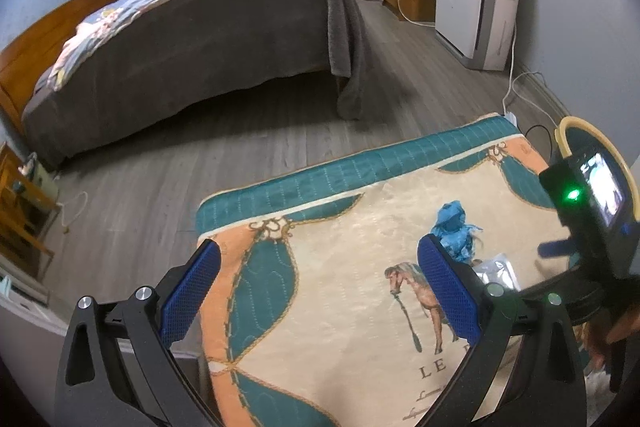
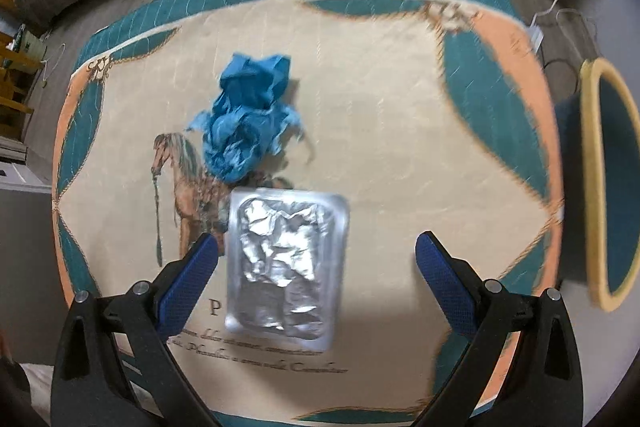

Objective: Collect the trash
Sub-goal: 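Grasp the blue glove with the left tool while the right tool grasps the foil blister pack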

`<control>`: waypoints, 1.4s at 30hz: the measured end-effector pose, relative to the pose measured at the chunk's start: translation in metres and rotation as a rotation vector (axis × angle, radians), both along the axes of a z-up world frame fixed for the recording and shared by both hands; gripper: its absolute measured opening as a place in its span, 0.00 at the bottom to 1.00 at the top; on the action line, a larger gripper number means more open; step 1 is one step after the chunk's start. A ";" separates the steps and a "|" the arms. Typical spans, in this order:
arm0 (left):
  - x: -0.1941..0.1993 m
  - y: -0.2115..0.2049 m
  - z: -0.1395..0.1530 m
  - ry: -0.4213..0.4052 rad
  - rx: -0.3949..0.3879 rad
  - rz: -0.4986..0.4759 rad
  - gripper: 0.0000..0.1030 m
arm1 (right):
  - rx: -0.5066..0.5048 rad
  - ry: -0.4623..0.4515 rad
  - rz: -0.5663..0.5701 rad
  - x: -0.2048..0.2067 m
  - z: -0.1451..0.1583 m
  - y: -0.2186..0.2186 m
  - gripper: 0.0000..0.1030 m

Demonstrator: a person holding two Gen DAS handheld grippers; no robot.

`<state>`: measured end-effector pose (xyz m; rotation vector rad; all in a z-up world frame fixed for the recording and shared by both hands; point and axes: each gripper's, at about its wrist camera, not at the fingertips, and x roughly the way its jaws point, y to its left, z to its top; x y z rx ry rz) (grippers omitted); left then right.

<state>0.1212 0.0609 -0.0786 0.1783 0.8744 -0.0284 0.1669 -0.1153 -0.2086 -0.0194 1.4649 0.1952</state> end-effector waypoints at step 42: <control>0.051 -0.103 -0.096 0.252 -0.043 -0.187 0.92 | -0.053 -0.157 -0.093 0.056 0.016 -0.107 0.56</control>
